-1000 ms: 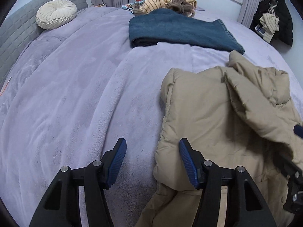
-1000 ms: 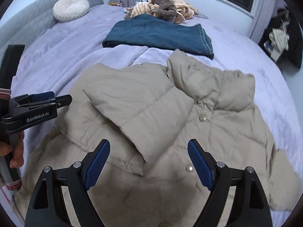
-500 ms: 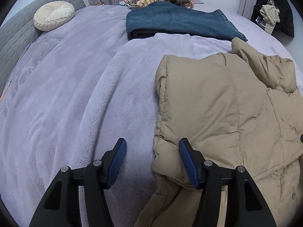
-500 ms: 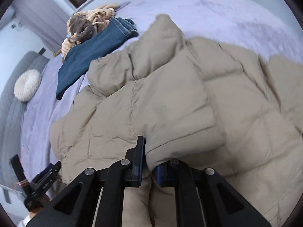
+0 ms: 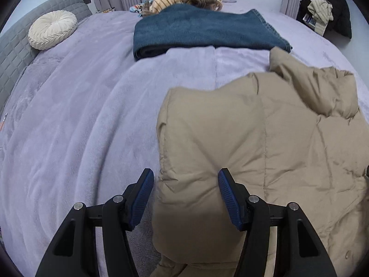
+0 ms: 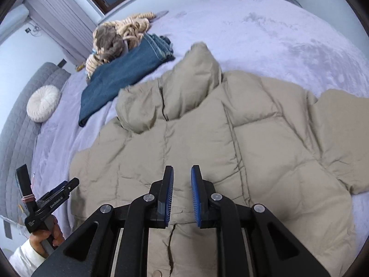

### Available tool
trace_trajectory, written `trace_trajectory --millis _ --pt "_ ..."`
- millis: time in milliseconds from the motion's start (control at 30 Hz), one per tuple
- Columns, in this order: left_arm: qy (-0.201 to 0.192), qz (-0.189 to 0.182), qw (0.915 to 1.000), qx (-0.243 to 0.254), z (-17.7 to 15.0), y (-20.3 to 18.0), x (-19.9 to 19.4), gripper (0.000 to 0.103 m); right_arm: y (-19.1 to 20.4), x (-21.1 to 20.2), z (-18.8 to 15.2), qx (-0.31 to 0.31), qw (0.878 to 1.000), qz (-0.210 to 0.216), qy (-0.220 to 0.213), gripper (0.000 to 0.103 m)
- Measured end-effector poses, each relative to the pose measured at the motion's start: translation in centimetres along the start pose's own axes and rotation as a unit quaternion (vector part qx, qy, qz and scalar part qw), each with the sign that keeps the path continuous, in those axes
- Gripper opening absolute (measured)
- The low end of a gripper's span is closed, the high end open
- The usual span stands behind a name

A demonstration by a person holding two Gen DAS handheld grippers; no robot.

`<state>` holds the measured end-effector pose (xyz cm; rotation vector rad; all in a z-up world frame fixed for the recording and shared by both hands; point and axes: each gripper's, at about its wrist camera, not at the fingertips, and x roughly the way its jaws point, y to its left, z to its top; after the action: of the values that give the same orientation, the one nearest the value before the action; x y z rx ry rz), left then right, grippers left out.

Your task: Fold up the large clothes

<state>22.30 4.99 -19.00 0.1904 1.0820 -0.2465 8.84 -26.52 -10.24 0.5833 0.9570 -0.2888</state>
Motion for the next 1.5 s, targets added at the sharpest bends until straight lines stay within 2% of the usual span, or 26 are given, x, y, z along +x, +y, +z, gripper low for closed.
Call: trace_trajectory --millis 67,100,233,267,333,367,433,467,500,600,667,700,767,867,967,1067,1200,1233,1267,1500 --pt "0.002 0.004 1.0000 -0.001 -0.9 -0.1 0.7 0.068 -1.5 2.9 -0.9 0.014 0.998 -0.040 0.053 0.014" --pt "0.001 0.011 0.9999 -0.003 -1.0 -0.1 1.0 0.074 -2.2 3.5 -1.5 0.023 0.997 -0.044 0.066 0.011" --pt "0.007 0.022 0.9997 -0.007 -0.5 -0.2 0.3 0.075 -4.3 2.1 -3.2 0.046 0.997 -0.004 0.065 0.010" --pt "0.005 0.027 0.9996 -0.002 -0.4 -0.4 -0.3 0.075 -4.6 1.4 -3.4 0.050 0.997 0.007 0.063 0.015" --pt "0.000 0.019 0.9998 0.011 -0.4 -1.2 -1.6 0.075 -5.7 -0.5 -3.9 0.064 0.996 0.034 0.058 0.016" --pt "-0.002 0.013 0.9997 0.018 -0.5 -1.8 -2.5 0.075 -6.2 -1.2 -4.1 0.071 0.995 0.041 0.056 0.020" --pt "-0.007 0.003 0.9992 0.038 -1.1 -3.3 -4.2 0.075 -7.7 -2.9 -4.7 0.093 0.993 0.052 0.050 0.038" --pt "-0.008 -0.001 0.9988 0.048 -1.3 -4.1 -4.9 0.075 -8.5 -3.7 -4.9 0.105 0.992 0.056 0.045 0.053" --pt "-0.007 -0.006 0.9984 0.056 -1.6 -5.0 -5.5 0.075 -9.4 -4.4 -5.3 0.117 0.991 0.059 0.038 0.059" --pt "0.004 -0.036 0.9973 0.064 -2.6 -7.9 -7.1 0.075 -11.8 -6.9 -6.5 0.143 0.988 0.056 0.026 0.060" --pt "0.009 -0.055 0.9963 0.066 -3.3 -9.9 -7.9 0.090 -13.8 -8.2 -7.0 0.164 0.985 0.055 0.020 0.066" --pt "0.007 -0.062 0.9959 0.066 -3.6 -11.0 -8.4 0.103 -14.7 -8.7 -7.2 0.174 0.983 0.055 0.017 0.067" --pt "-0.004 -0.073 0.9948 0.070 -4.2 -13.3 -9.6 0.103 -16.6 -9.7 -7.5 0.192 0.980 0.045 0.010 0.068" --pt "0.009 -0.095 0.9919 0.083 -4.7 -17.0 -10.4 0.103 -20.1 -11.5 -7.8 0.219 0.975 0.034 -0.005 0.076" --pt "0.022 -0.114 0.9886 0.095 -5.2 -20.3 -10.7 0.103 -23.7 -13.3 -8.0 0.247 0.969 0.021 -0.019 0.077" --pt "0.034 -0.119 0.9877 0.096 -5.5 -22.7 -10.5 0.103 -27.4 -14.6 -8.3 0.281 0.959 0.009 -0.035 0.087" --pt "0.054 -0.130 0.9844 0.105 -6.1 -25.1 -10.1 0.103 -32.3 -16.1 -8.4 0.337 0.939 0.011 -0.069 0.091" --pt "0.059 -0.134 0.9834 0.107 -6.2 -25.6 -10.1 0.103 -33.3 -16.4 -8.4 0.350 0.934 0.015 -0.078 0.095" --pt "0.059 -0.134 0.9834 0.107 -6.3 -26.0 -10.0 0.103 -34.2 -16.6 -8.3 0.359 0.929 0.019 -0.086 0.103" --pt "0.060 -0.129 0.9829 0.116 -6.7 -28.1 -10.4 0.103 -39.3 -16.8 -7.2 0.418 0.897 0.057 -0.129 0.103"
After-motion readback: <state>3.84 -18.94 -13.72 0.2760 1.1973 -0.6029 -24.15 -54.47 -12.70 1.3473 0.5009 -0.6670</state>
